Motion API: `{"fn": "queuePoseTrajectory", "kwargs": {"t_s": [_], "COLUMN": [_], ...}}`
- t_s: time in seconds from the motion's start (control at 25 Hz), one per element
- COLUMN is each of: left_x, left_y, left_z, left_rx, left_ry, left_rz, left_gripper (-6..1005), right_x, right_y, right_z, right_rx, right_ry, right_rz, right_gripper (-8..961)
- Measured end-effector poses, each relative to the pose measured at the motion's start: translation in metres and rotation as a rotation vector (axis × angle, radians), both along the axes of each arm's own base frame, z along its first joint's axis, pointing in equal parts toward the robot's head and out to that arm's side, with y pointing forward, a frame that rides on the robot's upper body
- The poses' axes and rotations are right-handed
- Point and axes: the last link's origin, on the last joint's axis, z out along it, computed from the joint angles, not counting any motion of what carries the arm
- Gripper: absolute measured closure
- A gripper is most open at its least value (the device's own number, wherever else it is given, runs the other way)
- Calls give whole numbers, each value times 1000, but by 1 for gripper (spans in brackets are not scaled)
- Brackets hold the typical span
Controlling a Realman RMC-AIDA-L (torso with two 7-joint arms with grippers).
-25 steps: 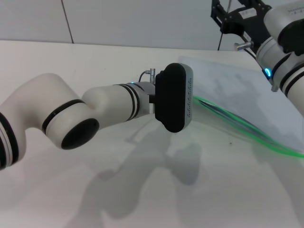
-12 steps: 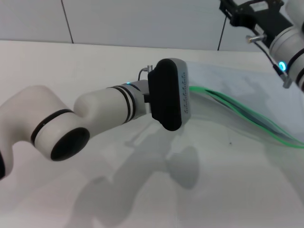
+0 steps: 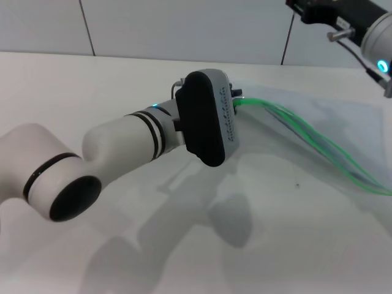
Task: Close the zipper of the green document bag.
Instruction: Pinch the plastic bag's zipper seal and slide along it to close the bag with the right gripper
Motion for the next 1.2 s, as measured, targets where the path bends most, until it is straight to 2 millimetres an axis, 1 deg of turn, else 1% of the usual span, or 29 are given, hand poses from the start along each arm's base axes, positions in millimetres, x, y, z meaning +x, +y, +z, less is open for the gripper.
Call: {"fn": "queuePoseTrajectory", "kwargs": {"t_s": [0.16,0.2,0.24,0.52,0.68,0.8,0.88,0.96,1.0,1.04,1.2], "left_x": [1,1,0,2,3,5,5,5,6,6,8], "left_y": [-2,-2,-2,-3,-3,-2,-2,-2,-3,-3,-2], "left_z": [5,5,6,7,7,9,11,13,13,14,16], "left_rx": [18,20,21,23,24,31,36,39,40,41,48], "left_ry": [-29,-30,-31,-37,-39,-48,-55,-58,-61,-63,-70], "left_rz": [-4,-3,-2,-6,-6,-9,-7,-8,-10,-12,-16], "left_gripper": [946,946,946,947,947,947,947,947,947,947,947], "right_x": [-5,-6,-6,-9,-10,-14,-16,-19,-22,-22,-28], "right_y": [1,4,4,11,9,5,2,-3,-9,-9,-23], "right_z": [10,15,15,28,34,33,30,24,16,16,6], "right_rx": [-20,-21,-21,-70,-116,-181,-209,-239,-283,-283,-346], "right_ry": [-18,-43,-43,-208,-259,-221,-226,-253,-282,-282,-348], "right_rz": [0,1,1,5,42,101,132,160,192,192,268], "right_gripper": [361,362,362,363,363,363,364,364,364,364,364]}}
